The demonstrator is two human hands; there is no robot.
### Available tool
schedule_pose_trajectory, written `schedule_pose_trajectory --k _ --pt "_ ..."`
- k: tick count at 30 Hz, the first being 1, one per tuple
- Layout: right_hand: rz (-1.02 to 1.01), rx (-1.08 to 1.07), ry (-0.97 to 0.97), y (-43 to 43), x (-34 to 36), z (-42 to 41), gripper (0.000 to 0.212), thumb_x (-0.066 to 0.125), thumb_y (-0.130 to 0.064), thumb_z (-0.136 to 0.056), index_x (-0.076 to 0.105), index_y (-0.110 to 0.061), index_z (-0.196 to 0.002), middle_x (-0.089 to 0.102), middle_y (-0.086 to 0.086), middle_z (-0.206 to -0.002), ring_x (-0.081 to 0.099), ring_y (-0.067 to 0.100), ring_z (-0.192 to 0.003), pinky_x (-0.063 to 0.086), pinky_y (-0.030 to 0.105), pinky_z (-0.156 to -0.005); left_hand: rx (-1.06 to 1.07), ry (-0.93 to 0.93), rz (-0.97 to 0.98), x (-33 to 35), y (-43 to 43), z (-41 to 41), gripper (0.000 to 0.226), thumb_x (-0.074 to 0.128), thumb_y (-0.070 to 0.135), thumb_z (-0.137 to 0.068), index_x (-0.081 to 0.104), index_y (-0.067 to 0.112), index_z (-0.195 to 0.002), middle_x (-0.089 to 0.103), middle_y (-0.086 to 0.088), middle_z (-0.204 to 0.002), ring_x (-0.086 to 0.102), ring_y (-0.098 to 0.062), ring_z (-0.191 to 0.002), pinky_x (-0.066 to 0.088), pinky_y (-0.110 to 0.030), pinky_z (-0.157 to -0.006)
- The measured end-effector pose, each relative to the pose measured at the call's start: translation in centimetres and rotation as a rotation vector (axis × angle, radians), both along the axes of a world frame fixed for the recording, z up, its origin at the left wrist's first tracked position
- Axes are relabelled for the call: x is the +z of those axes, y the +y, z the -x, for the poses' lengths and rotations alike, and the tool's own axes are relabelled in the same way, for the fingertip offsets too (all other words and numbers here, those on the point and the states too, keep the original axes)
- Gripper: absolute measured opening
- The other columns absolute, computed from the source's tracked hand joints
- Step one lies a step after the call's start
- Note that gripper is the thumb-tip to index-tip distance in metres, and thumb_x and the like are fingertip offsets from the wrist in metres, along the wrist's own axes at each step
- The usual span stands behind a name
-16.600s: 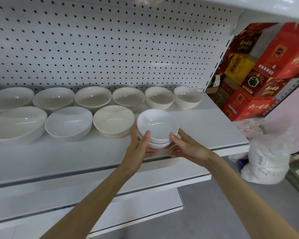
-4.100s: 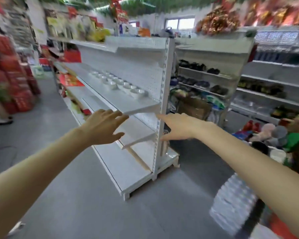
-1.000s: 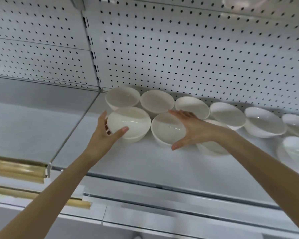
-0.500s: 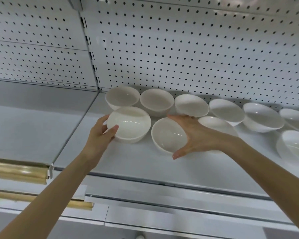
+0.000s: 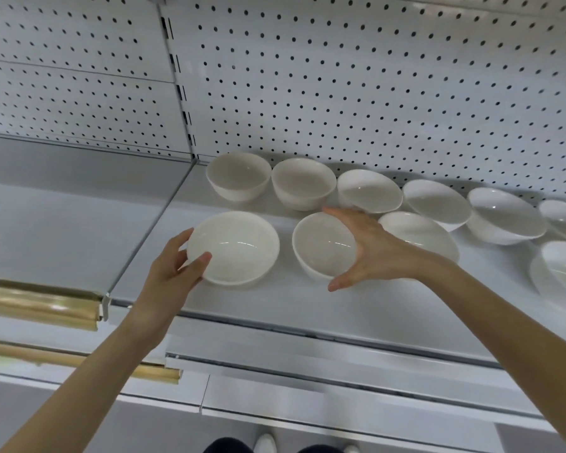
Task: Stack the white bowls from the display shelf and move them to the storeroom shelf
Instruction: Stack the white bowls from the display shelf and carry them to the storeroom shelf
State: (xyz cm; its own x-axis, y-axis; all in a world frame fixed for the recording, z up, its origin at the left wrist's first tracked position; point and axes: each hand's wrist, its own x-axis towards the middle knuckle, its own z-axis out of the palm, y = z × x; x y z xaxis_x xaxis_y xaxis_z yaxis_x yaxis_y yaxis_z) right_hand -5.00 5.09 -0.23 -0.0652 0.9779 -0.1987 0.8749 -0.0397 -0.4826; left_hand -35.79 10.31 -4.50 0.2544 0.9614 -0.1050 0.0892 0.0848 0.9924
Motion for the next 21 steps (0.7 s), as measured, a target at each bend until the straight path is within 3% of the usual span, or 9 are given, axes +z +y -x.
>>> schedule_pose_trajectory --k 6,10,13,17,19,21 --pt "-0.013 -0.078 0.193 -0.2 1.7 -0.2 0.116 0.091 -0.034 -0.056 0.017 -0.041 -0.146 0.028 -0.022 -0.139 0.019 0.009 -0.141 0.022 0.036 -0.117 0.028 -0.107 0.029 0.0 -0.8 -0.1 0.037 0.051 0.018 -0.098 0.052 0.021 -0.135 0.069 -0.001 -0.115 0.063 -0.018 -0.112 0.051 -0.026 -0.091" --pt "-0.108 -0.104 0.315 0.3 4.3 1.3 0.118 0.091 -0.029 -0.056 0.016 -0.044 -0.146 0.029 -0.02 -0.137 0.021 0.002 -0.139 0.023 0.028 -0.114 0.046 -0.184 0.079 0.2 -1.2 -1.0 0.036 0.041 0.03 -0.101 0.054 0.019 -0.133 0.065 0.0 -0.124 0.063 -0.019 -0.113 0.053 -0.025 -0.087" --pt "-0.154 -0.037 0.347 1.0 5.6 3.9 0.121 0.092 -0.031 -0.054 0.015 -0.04 -0.148 0.029 -0.019 -0.136 0.024 -0.002 -0.136 0.024 0.021 -0.109 0.014 -0.216 0.113 0.1 -1.6 -2.1 0.039 0.035 0.039 -0.102 0.057 0.021 -0.128 0.065 -0.002 -0.126 0.063 -0.02 -0.114 0.051 -0.027 -0.091" --pt "-0.127 0.086 0.265 2.1 5.6 7.2 0.128 0.091 -0.044 -0.051 0.01 -0.037 -0.15 0.022 -0.017 -0.15 0.015 0.006 -0.142 0.02 0.029 -0.116 -0.026 -0.179 0.082 -0.2 -1.8 -2.8 0.048 0.03 0.055 -0.098 0.055 0.029 -0.13 0.064 0.004 -0.129 0.062 -0.014 -0.116 0.047 -0.03 -0.101" --pt "-0.116 0.124 0.229 2.4 5.3 8.4 0.125 0.089 -0.041 -0.056 0.008 -0.032 -0.151 0.019 -0.014 -0.154 0.014 0.009 -0.142 0.017 0.033 -0.118 -0.027 -0.129 0.04 -0.2 -1.8 -2.4 0.065 0.033 0.073 -0.089 0.046 0.034 -0.139 0.056 0.008 -0.139 0.054 -0.009 -0.126 0.038 -0.034 -0.112" --pt "-0.105 0.136 0.188 2.6 4.9 8.9 0.122 0.089 -0.038 -0.059 0.008 -0.029 -0.151 0.02 -0.01 -0.154 0.016 0.009 -0.14 0.016 0.033 -0.118 -0.026 -0.099 0.009 0.0 -1.6 -2.1 0.079 0.031 0.078 -0.079 0.038 0.035 -0.145 0.048 0.011 -0.145 0.045 -0.005 -0.133 0.031 -0.034 -0.117"
